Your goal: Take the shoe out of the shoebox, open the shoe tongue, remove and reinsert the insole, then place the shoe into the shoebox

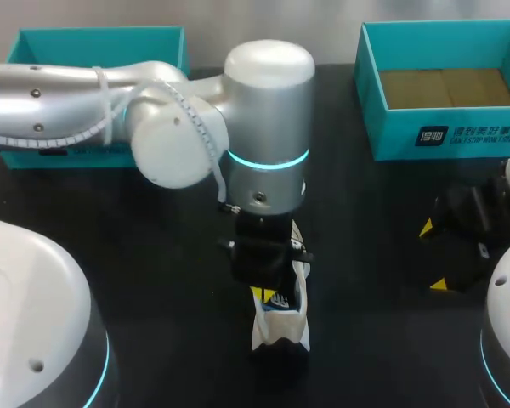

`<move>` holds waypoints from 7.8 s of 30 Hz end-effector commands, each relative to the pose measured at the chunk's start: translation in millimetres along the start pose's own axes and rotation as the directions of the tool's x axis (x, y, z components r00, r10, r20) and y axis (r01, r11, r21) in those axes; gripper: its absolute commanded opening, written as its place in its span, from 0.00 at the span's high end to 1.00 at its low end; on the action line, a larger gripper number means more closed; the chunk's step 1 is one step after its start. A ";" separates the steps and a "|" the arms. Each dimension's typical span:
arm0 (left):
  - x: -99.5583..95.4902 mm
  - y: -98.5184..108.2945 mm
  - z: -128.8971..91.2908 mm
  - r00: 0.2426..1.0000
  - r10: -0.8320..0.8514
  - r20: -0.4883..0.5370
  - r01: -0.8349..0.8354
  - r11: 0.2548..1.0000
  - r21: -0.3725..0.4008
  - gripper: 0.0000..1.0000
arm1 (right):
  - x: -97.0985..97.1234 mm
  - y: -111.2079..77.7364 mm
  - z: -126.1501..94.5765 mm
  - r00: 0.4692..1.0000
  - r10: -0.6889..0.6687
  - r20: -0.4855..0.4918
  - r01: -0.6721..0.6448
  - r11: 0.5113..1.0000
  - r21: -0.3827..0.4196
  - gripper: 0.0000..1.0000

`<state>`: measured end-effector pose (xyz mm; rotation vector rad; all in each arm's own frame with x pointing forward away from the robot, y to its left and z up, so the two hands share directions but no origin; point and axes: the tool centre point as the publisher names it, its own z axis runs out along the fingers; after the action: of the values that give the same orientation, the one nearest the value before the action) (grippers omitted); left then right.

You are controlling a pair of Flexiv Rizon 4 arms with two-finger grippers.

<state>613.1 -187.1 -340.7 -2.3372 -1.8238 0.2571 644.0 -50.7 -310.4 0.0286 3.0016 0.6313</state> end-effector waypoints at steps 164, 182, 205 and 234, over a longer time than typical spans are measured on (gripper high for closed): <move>-20.7 20.7 49.1 0.924 -0.380 0.041 0.377 0.892 -0.249 1.00 | 1.2 0.7 0.1 1.000 0.000 0.002 0.000 1.000 0.004 0.00; -15.7 28.6 36.0 0.912 -0.398 0.095 0.409 0.880 -0.241 1.00 | 1.2 0.7 0.1 1.000 0.000 0.002 0.000 1.000 0.004 0.00; -15.1 40.5 9.3 0.861 -0.486 0.151 0.498 0.743 -0.448 0.91 | 1.2 0.7 0.1 1.000 0.000 0.002 0.000 1.000 0.004 0.00; -13.4 41.6 -0.5 0.853 -0.488 0.185 0.515 0.725 -0.457 0.00 | 1.2 0.7 0.1 1.000 0.000 0.002 0.000 1.000 0.004 0.00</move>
<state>649.9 -215.9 -353.4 -1.9535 -2.7308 -0.2984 643.9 -50.7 -310.4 0.0286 3.0015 0.6313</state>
